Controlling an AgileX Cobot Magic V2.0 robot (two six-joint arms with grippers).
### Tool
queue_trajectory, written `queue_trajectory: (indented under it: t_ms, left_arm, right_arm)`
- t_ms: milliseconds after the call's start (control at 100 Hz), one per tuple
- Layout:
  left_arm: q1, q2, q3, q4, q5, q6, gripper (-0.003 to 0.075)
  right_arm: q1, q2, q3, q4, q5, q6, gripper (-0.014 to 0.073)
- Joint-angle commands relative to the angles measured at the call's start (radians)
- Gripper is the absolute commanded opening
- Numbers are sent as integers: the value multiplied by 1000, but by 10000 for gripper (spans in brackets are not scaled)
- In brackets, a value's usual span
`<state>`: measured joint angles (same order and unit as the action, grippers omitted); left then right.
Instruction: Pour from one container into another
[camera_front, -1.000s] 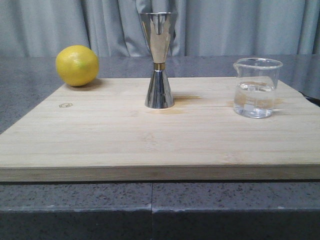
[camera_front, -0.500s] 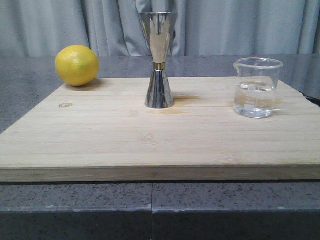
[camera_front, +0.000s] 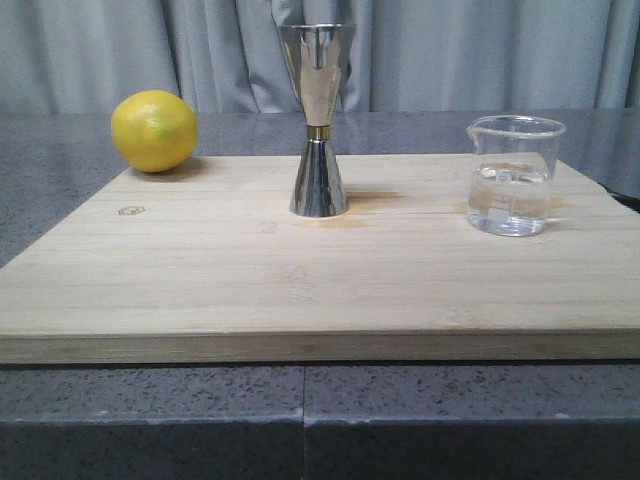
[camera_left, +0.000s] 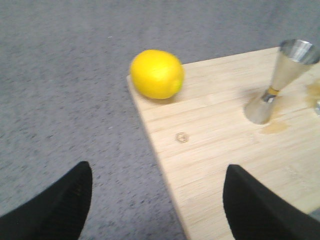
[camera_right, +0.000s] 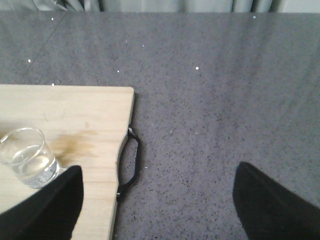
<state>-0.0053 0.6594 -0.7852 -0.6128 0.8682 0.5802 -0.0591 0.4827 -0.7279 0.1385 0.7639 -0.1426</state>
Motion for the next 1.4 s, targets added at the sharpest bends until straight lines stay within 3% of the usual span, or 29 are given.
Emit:
queue_trajectory:
  t_ms: [0, 200, 480, 620, 980, 1390]
  left_arm:
    - [1, 48, -36, -200, -27, 167, 512]
    - [1, 165, -34, -495, -25, 511, 512]
    - [-1, 351, 16, -754, 1, 814, 512]
    - [-1, 454, 18, -870, 103, 975, 512]
    - [-14, 693, 18, -1065, 322, 1325, 512]
    - [-215, 872, 13, -1239, 326, 1626, 512]
  right_arm:
    - [5, 54, -56, 14, -21, -15, 586]
    - [5, 146, -103, 30, 42, -37, 586]
    - [5, 232, -135, 73, 64, -67, 586]
    - [5, 255, -141, 83, 54, -75, 586]
    - [5, 254, -141, 83, 35, -75, 586]
    - [5, 254, -141, 83, 36, -75, 586]
